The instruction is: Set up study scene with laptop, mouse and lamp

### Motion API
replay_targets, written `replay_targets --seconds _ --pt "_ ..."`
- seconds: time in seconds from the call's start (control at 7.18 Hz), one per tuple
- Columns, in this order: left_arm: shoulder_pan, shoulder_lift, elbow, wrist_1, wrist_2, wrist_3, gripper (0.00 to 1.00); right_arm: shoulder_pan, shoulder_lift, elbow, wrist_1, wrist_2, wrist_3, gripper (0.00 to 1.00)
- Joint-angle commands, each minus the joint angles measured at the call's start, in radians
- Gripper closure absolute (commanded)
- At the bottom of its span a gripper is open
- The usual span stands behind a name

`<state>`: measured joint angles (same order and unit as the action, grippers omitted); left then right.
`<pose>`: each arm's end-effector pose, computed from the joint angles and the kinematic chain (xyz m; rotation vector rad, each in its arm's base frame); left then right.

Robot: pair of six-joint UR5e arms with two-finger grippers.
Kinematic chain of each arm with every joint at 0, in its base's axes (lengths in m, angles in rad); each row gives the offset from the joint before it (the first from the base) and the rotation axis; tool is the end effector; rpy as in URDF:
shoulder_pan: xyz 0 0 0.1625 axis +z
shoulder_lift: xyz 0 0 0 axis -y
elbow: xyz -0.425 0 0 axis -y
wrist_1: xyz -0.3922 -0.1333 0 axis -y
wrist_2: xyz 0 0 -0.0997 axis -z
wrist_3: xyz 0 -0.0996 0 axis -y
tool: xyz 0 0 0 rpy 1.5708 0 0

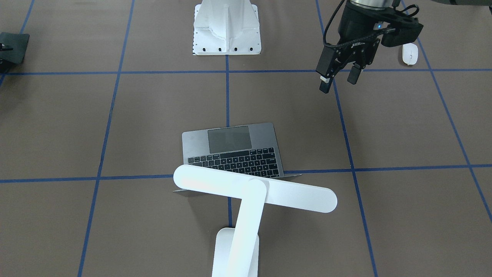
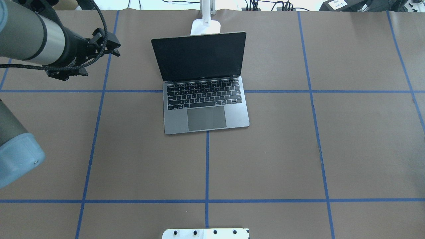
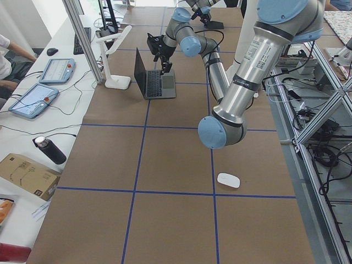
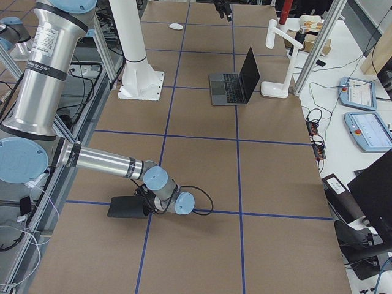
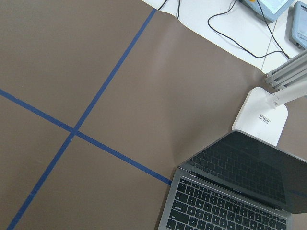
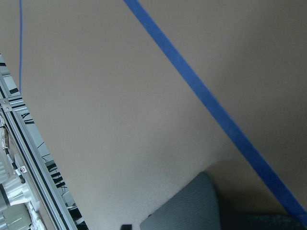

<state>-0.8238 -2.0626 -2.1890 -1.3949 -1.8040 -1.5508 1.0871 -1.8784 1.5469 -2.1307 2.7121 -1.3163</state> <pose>0.2671 -0.4508 0.1633 0.1870 0.9536 -0.6322 -0.0889 -0.2612 0.7988 -0.3055 -1.3436 -1.0206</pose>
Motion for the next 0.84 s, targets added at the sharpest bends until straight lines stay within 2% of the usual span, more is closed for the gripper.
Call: replay_targets --seconds 0.0,0.42,0.56,0.7 --pt "0.000 -0.005 0.000 0.001 0.000 0.000 0.00 -0.001 -0.001 -0.005 0.000 0.000 -0.006 1.00" --pt "0.000 -0.013 0.000 0.008 -0.001 0.000 0.00 0.002 -0.001 0.013 -0.002 0.009 -0.008 1.00" --pt "0.000 -0.013 0.000 0.008 -0.001 0.000 0.00 0.004 0.002 0.063 -0.071 0.026 -0.006 1.00" --pt "0.000 -0.013 0.000 0.008 -0.003 -0.006 0.00 0.004 0.008 0.187 -0.224 0.017 -0.008 1.00"
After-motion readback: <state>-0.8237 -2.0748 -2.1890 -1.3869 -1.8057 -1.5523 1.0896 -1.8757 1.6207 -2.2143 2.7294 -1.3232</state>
